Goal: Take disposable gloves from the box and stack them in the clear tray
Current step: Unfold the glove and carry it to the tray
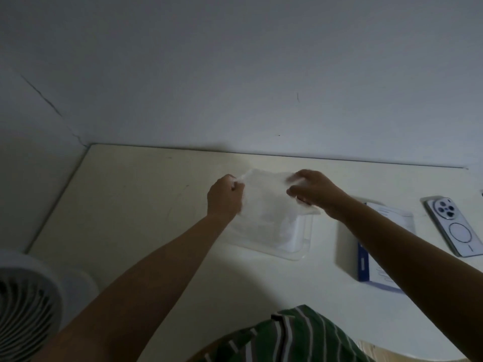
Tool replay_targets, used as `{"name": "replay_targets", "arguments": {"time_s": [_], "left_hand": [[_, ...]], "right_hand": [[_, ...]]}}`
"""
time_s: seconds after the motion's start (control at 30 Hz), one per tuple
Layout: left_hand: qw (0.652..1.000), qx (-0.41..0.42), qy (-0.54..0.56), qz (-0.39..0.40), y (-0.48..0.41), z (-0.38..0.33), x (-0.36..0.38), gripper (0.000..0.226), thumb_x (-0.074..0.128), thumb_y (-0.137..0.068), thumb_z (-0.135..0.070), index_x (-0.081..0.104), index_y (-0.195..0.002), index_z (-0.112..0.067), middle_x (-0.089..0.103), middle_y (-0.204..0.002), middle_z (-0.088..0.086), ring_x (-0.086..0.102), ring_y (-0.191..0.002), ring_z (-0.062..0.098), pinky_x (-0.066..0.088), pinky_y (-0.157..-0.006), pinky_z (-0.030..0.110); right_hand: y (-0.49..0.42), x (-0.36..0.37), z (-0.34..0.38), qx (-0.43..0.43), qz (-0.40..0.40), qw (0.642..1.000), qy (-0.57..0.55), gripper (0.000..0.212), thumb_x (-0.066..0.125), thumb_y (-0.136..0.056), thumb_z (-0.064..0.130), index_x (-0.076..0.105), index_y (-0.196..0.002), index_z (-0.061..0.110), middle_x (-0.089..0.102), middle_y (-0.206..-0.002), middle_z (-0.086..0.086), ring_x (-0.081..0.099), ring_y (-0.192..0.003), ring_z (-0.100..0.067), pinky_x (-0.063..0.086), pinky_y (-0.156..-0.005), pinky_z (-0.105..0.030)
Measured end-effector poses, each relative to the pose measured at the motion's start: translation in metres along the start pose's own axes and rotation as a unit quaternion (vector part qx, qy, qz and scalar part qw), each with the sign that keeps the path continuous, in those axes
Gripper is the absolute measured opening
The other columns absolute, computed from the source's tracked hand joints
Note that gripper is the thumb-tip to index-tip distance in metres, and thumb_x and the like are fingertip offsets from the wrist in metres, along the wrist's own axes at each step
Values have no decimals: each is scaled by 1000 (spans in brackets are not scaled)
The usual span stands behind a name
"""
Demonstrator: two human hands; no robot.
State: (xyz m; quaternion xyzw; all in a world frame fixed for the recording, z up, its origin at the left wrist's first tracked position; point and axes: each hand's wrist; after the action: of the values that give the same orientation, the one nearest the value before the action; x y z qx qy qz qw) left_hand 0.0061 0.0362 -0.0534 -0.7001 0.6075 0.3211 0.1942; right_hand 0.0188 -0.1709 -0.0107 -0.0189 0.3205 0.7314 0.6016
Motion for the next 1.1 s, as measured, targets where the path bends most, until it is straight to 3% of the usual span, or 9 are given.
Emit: {"name": "replay_targets", "arguments": {"time_s": [0.07,0.13,0.23,0.33,0.53,0.73,0.83,0.9,1.1], "left_hand": [[997,1,-71,18,-1,4,2,27,43,-98,-21,59,-89,-2,67,-79,17,63,-77,33,47,-71,37],[994,-6,-98,36,-2,8,6,24,40,-97,-19,58,-94,-4,67,-84,16,64,-80,34,50,-74,38],[988,7,-149,37,0,13,12,20,38,-97,-17,55,-97,-7,66,-89,13,61,-83,31,45,-69,35],[981,27,-191,26,-2,15,14,23,33,-99,-16,54,-101,-6,66,-92,12,61,-83,30,41,-63,34],[950,31,-297,94,2,15,12,25,43,-92,-5,46,-116,-6,59,-109,17,61,-94,33,39,-64,33],[884,291,-364,41,8,5,9,26,55,-77,4,54,-99,-11,55,-95,10,57,-80,25,41,-60,29],[915,172,-305,203,2,9,19,31,58,-86,-8,50,-115,-9,56,-111,11,60,-99,29,44,-73,32],[901,88,-322,278,-6,20,24,63,70,-84,-28,37,-133,-5,45,-129,15,52,-115,33,45,-89,35],[868,86,-379,310,-17,40,31,109,81,-71,-38,11,-144,2,15,-145,23,36,-128,38,41,-101,38]], "right_hand": [[1,-2,1,-103,-122,980,117,41,73,-80,10,60,-119,7,59,-104,-10,57,-91,-20,46,-79,-31],[6,1,7,-280,-230,912,192,37,72,-80,10,61,-116,8,57,-112,-9,53,-103,-22,43,-90,-32],[11,14,18,-443,-173,860,186,20,63,-80,1,69,-96,12,61,-95,0,55,-86,-11,45,-79,-23],[5,42,10,-378,-28,882,281,22,59,-85,0,71,-97,15,63,-94,1,57,-75,-8,52,-71,-26],[-17,81,-28,-159,79,889,422,50,59,-92,17,43,-140,21,52,-134,-6,60,-111,-24,51,-91,-33],[-22,100,-39,-142,117,884,429,77,63,-91,21,17,-153,18,28,-152,-16,58,-111,-27,52,-86,-32],[-24,98,-39,-127,135,893,410,77,66,-89,21,21,-152,19,22,-154,-15,58,-111,-28,51,-89,-36],[-27,96,-41,-113,130,895,411,83,68,-88,23,17,-153,18,23,-153,-15,55,-117,-31,48,-94,-37],[-36,85,-50,-71,96,876,467,91,74,-81,24,16,-151,15,24,-146,-15,47,-122,-33,45,-92,-38]]}}
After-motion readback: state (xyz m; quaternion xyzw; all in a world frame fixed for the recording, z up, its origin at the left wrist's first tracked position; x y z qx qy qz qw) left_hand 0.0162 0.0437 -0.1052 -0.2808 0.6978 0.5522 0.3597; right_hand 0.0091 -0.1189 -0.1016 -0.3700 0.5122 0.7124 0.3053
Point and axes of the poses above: each hand's wrist, its own y-axis away from the middle knuckle, its own x-axis out of the palm, z = x × y
